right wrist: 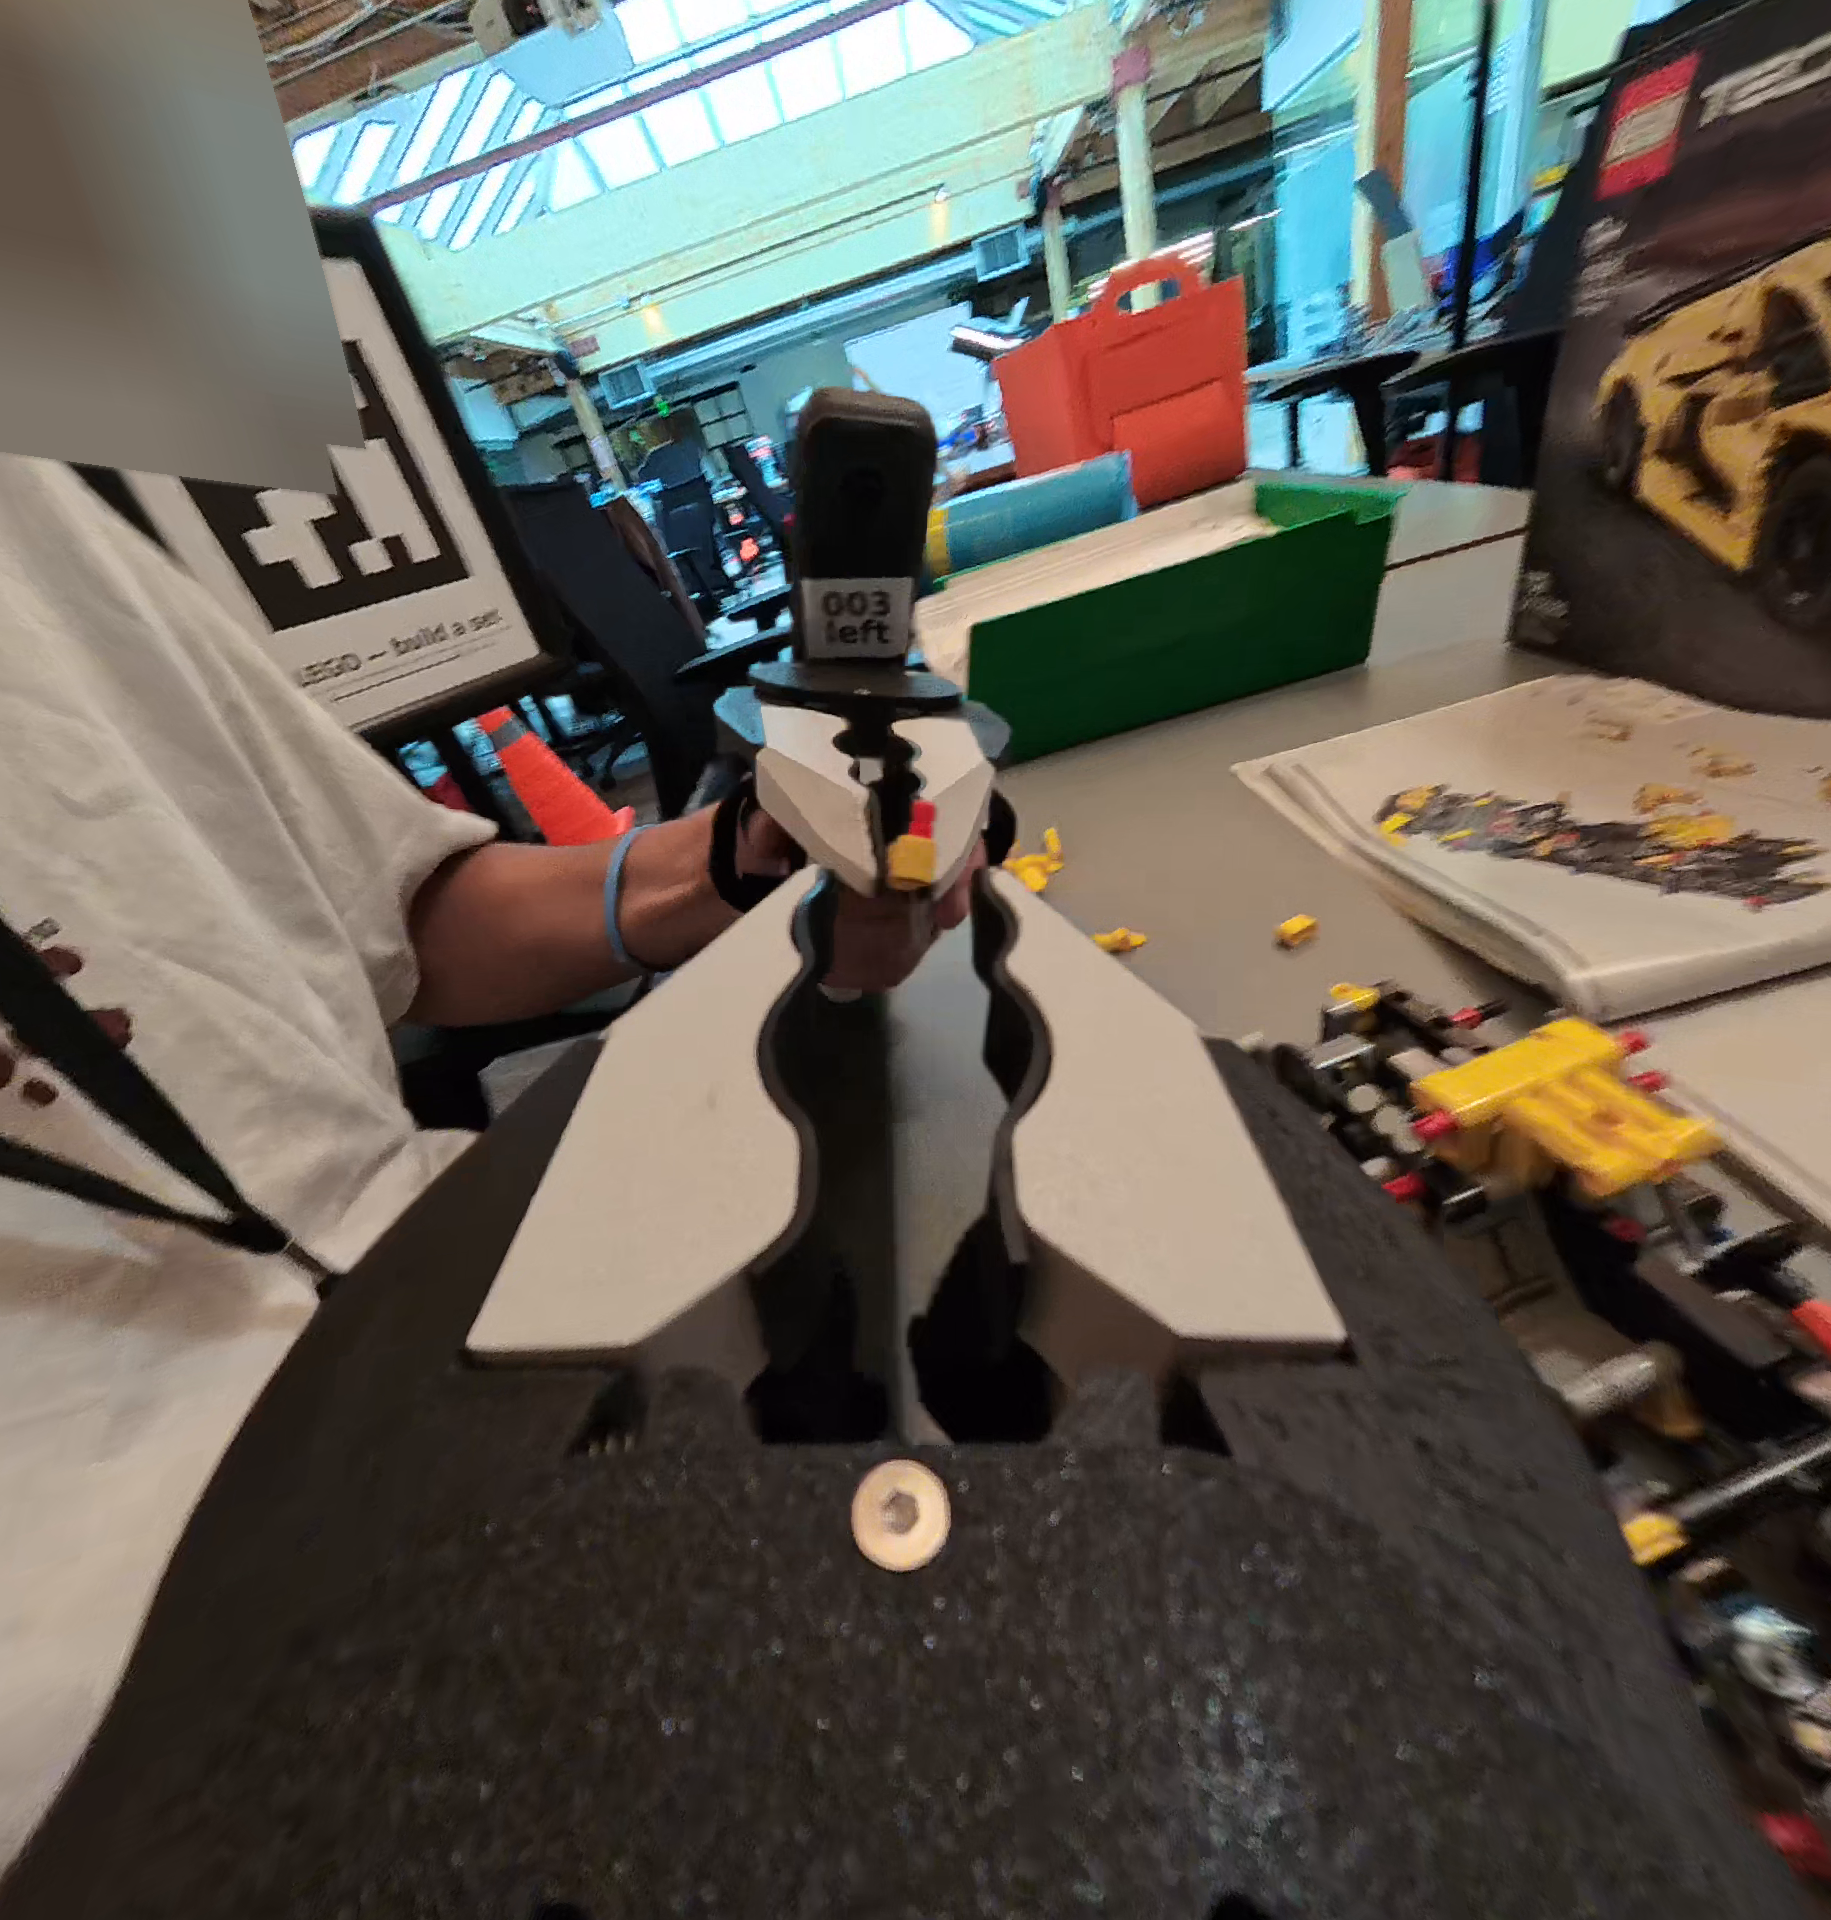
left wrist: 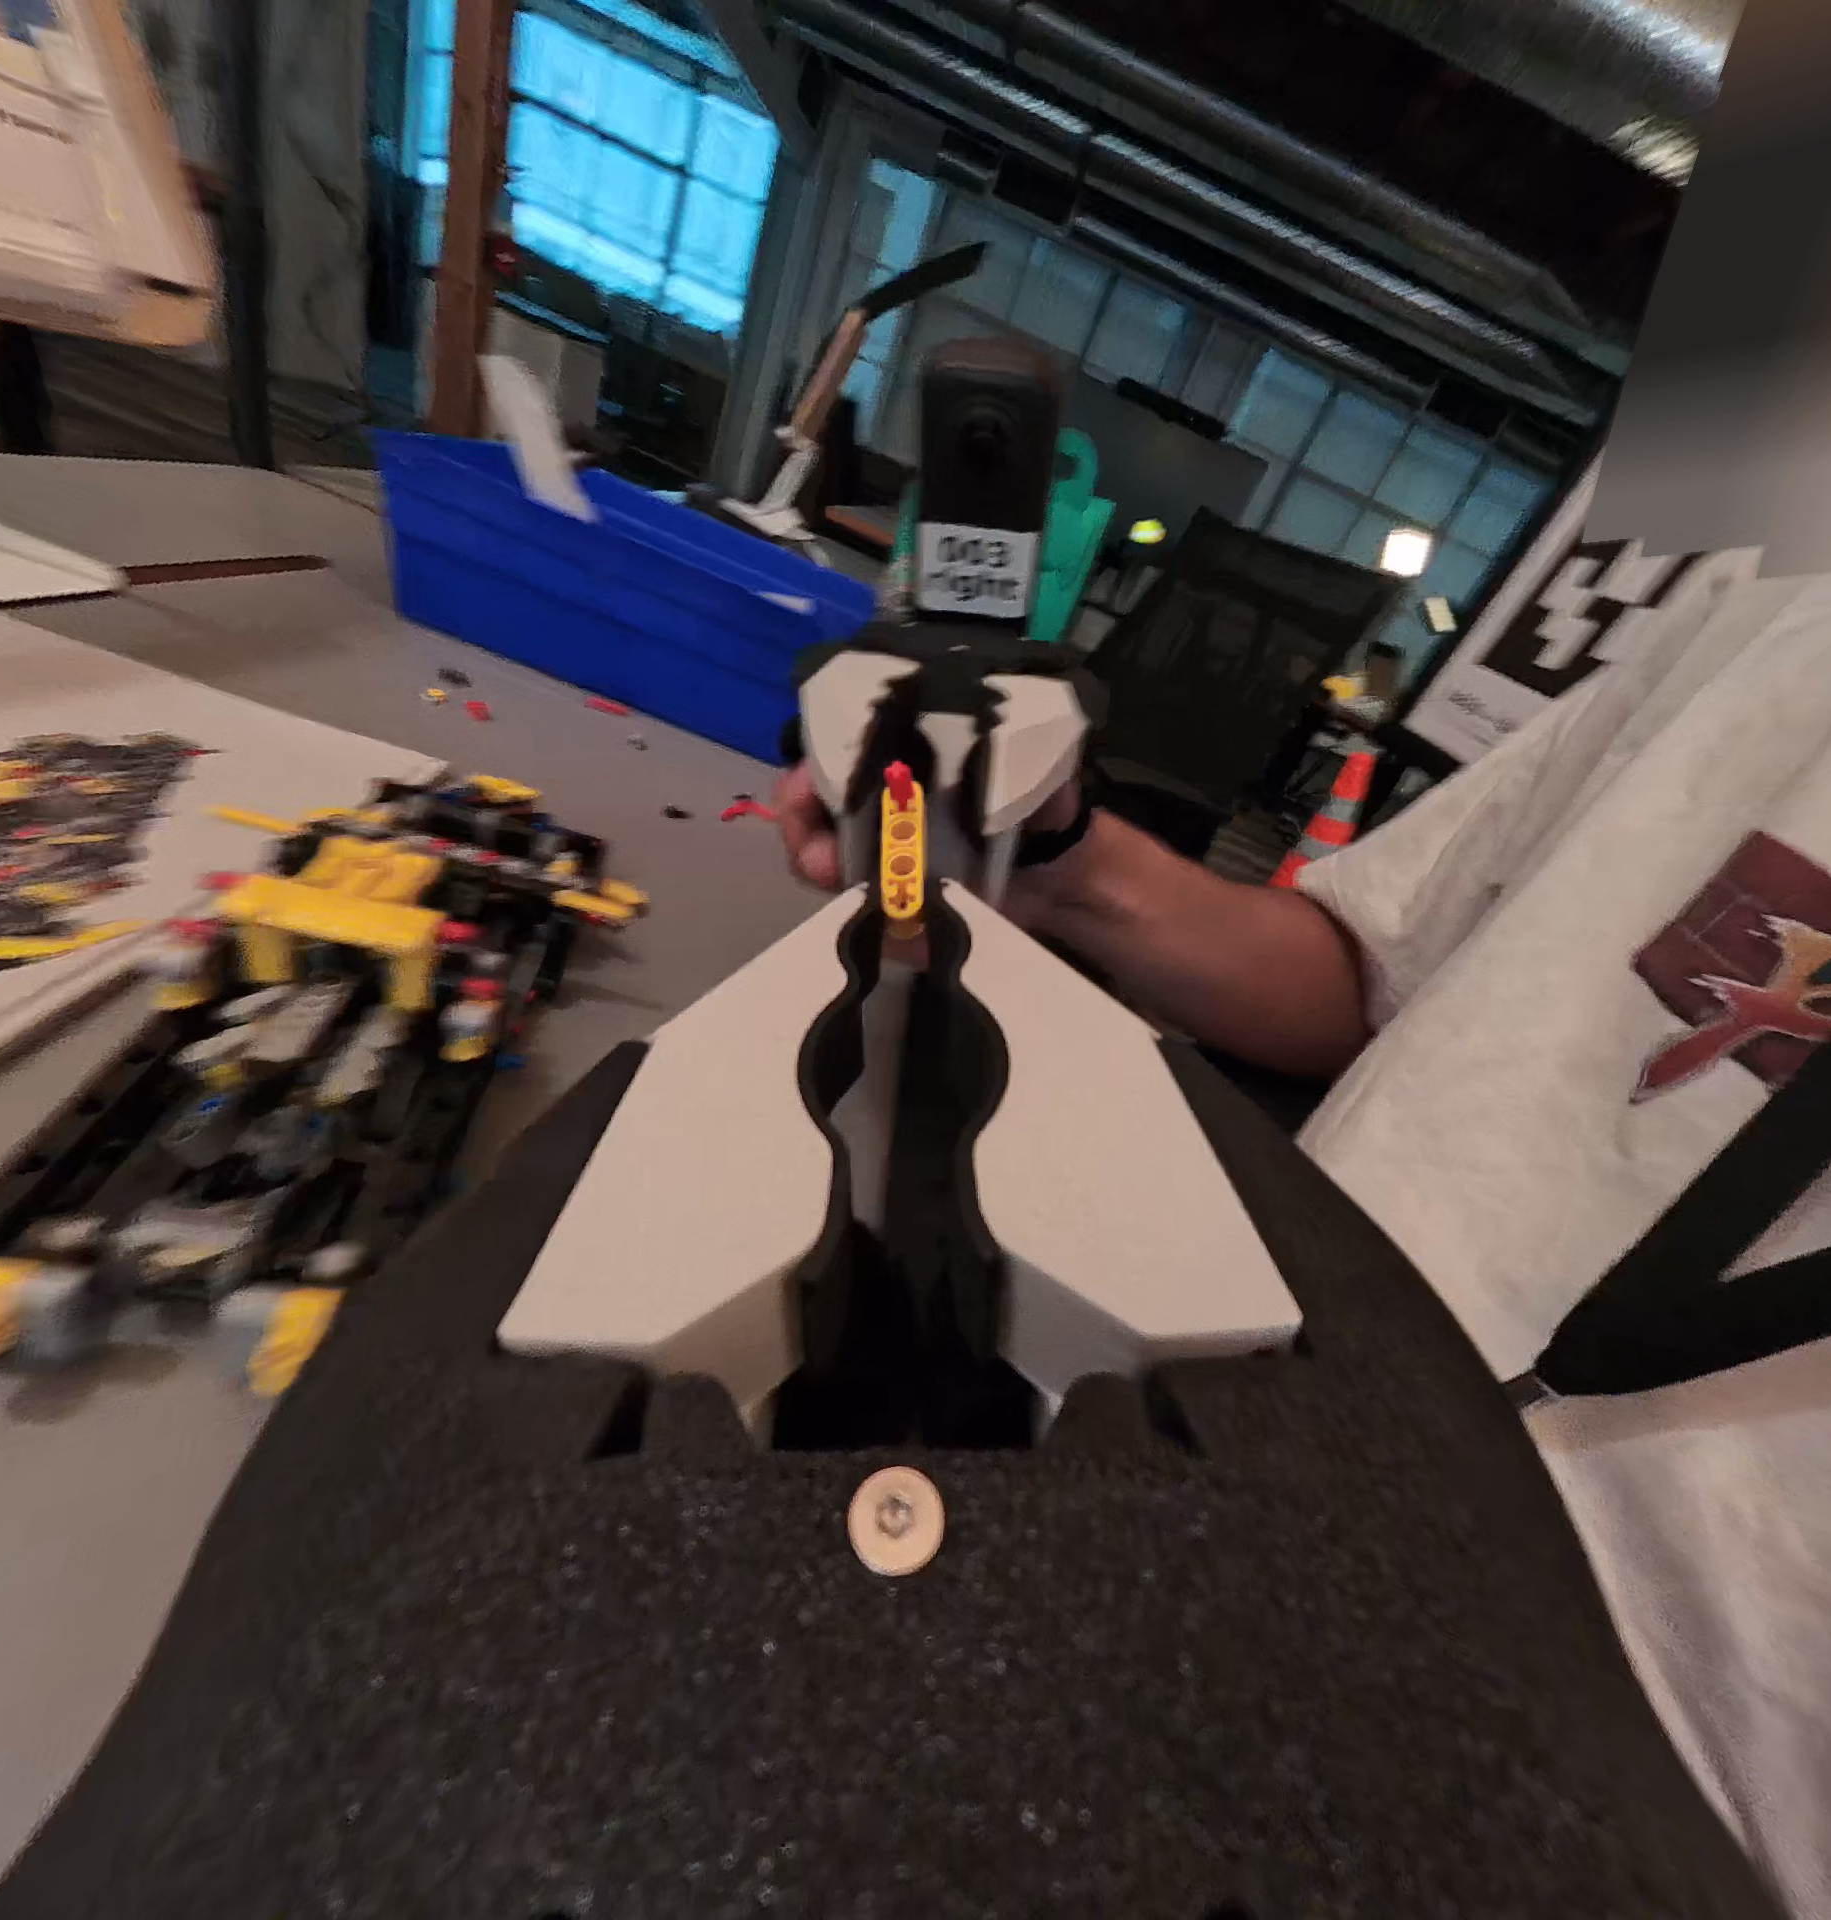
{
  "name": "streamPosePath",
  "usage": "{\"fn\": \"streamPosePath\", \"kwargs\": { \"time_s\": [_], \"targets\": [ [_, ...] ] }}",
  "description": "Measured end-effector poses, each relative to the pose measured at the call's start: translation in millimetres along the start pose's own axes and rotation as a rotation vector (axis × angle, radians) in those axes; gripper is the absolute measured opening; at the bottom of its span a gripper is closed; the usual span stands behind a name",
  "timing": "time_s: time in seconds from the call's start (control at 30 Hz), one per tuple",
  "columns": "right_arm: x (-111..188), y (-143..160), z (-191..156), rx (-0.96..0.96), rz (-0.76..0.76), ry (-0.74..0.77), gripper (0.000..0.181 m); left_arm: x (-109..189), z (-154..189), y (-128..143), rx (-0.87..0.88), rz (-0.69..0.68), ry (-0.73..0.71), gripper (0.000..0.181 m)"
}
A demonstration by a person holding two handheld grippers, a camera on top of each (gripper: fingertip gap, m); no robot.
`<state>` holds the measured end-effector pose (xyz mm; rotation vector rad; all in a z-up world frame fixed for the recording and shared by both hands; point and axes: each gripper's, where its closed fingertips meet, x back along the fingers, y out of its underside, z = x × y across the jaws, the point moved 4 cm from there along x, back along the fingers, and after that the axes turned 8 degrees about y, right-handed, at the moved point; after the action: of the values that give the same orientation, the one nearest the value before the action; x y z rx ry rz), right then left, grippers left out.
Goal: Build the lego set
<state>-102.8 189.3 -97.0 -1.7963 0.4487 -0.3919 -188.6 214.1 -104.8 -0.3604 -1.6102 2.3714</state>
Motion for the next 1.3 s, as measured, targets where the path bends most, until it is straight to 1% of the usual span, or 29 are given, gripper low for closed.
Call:
{"fn": "streamPosePath", "kwargs": {
  "time_s": [0.07, 0.1, 0.17, 0.23, 0.27, 0.33, 0.37, 0.4, 0.47, 0.5, 0.57, 0.6, 0.73, 0.83, 0.93, 1.0, 1.1, 1.17, 1.3],
  "targets": [
    [-5.0, -12.3, 18.6, 0.027, -0.020, 0.097, 0.026, 25.0, -32.9, -11.1, -0.004, -0.083, -0.178, 0.008],
    [-8.2, -17.6, 29.1, 0.059, -0.054, 0.144, 0.027, 43.0, -54.5, -20.2, 0.017, -0.116, -0.287, 0.008],
    [-16.8, -25.8, 53.4, 0.130, -0.127, 0.241, 0.027, 82.0, -96.5, -41.9, 0.084, -0.128, -0.451, 0.007],
    [-27.7, -31.5, 78.7, 0.189, -0.159, 0.321, 0.027, 120.8, -141.1, -53.6, 0.103, -0.161, -0.631, 0.007],
    [-32.5, -34.2, 90.8, 0.209, -0.137, 0.366, 0.027, 137.0, -160.3, -54.4, 0.107, -0.181, -0.709, 0.007],
    [-37.2, -39.7, 109.5, 0.188, -0.027, 0.462, 0.027, 153.8, -184.2, -53.0, 0.131, -0.145, -0.771, 0.007],
    [-37.9, -39.0, 113.4, 0.152, 0.029, 0.484, 0.027, 156.8, -190.4, -50.3, 0.151, -0.102, -0.772, 0.008],
    [-38.4, -35.3, 114.0, 0.120, 0.051, 0.488, 0.027, 156.7, -193.1, -45.9, 0.186, -0.063, -0.747, 0.008],
    [-36.2, -26.2, 111.9, 0.139, 0.004, 0.500, 0.026, 155.1, -193.1, -36.1, 0.278, 0.004, -0.675, 0.008],
    [-33.6, -23.7, 112.3, 0.194, -0.001, 0.522, 0.022, 155.1, -194.1, -30.8, 0.304, 0.021, -0.652, 0.008],
    [-30.2, -23.0, 113.8, 0.294, 0.003, 0.558, 0.017, 156.8, -201.2, -15.5, 0.350, -0.012, -0.649, 0.008],
    [-29.6, -24.7, 112.7, 0.312, 0.004, 0.561, 0.015, 157.2, -204.3, -10.8, 0.354, -0.036, -0.647, 0.008],
    [-34.0, -24.4, 106.6, 0.301, 0.002, 0.528, 0.013, 164.4, -215.7, -8.0, 0.294, -0.112, -0.677, 0.008],
    [-37.4, -18.3, 108.1, 0.354, -0.041, 0.542, 0.012, 166.4, -210.5, -13.3, 0.318, -0.047, -0.641, 0.008],
    [-40.0, -15.0, 108.5, 0.380, -0.066, 0.547, 0.009, 170.4, -208.3, -15.2, 0.327, -0.032, -0.640, 0.008],
    [-43.2, -13.9, 104.1, 0.351, -0.066, 0.505, 0.008, 169.6, -206.0, -18.6, 0.330, -0.009, -0.628, 0.008],
    [-47.2, -12.3, 92.6, 0.216, -0.072, 0.385, 0.008, 169.5, -206.8, -18.0, 0.329, -0.016, -0.654, 0.008],
    [-46.3, -12.5, 94.4, 0.170, -0.068, 0.375, 0.008, 171.3, -208.5, -15.6, 0.343, -0.023, -0.685, 0.008],
    [-39.2, -18.1, 100.4, 0.118, -0.034, 0.396, 0.007, 171.0, -206.5, -15.6, 0.364, -0.013, -0.678, 0.008]
  ]
}}
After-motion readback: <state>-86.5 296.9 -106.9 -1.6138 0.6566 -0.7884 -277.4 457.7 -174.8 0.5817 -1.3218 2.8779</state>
